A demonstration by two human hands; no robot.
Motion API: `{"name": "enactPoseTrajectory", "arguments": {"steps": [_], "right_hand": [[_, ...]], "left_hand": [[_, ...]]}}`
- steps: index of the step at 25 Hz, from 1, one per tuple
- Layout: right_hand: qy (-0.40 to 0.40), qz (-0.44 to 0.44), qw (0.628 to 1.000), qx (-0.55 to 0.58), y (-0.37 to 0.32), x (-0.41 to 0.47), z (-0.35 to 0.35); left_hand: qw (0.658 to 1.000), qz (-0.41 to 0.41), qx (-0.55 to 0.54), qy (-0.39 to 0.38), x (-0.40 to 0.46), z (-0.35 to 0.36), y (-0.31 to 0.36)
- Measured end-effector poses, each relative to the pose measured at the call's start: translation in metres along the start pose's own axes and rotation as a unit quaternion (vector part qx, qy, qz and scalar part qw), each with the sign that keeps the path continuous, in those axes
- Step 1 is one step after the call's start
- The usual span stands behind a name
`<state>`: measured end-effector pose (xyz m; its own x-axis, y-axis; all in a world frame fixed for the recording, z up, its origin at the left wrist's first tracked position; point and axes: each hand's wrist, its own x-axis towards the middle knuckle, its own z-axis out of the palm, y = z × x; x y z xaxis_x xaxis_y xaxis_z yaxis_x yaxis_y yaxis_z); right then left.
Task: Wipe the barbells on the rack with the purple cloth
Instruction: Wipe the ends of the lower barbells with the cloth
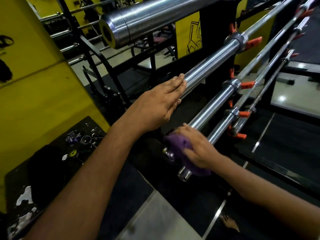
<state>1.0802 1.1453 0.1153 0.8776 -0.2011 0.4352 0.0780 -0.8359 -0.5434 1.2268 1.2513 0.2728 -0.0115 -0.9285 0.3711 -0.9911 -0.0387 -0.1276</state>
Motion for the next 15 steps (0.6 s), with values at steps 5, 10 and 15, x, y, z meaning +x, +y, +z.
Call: {"name": "enactPoseTrajectory", "arguments": {"steps": [5, 10, 15], "right_hand": [[-0.062, 0.068, 0.995, -0.047, -0.029, 0.041, 0.008], [-0.191, 0.105, 0.92, 0.326, -0.054, -0.017, -0.016], [-0.089, 0.224, 0.874, 0.422, -0.029, -0.052, -0.077]], "left_hand": [[1.0, -0.005, -0.016, -0.018, -0.001, 0.001, 0.001], [0.996, 0.049, 0.026, 0.075, -0.019, 0.002, 0.017], [0.937, -0.066, -0.339, 0.051, -0.086, 0.063, 0.095]]}}
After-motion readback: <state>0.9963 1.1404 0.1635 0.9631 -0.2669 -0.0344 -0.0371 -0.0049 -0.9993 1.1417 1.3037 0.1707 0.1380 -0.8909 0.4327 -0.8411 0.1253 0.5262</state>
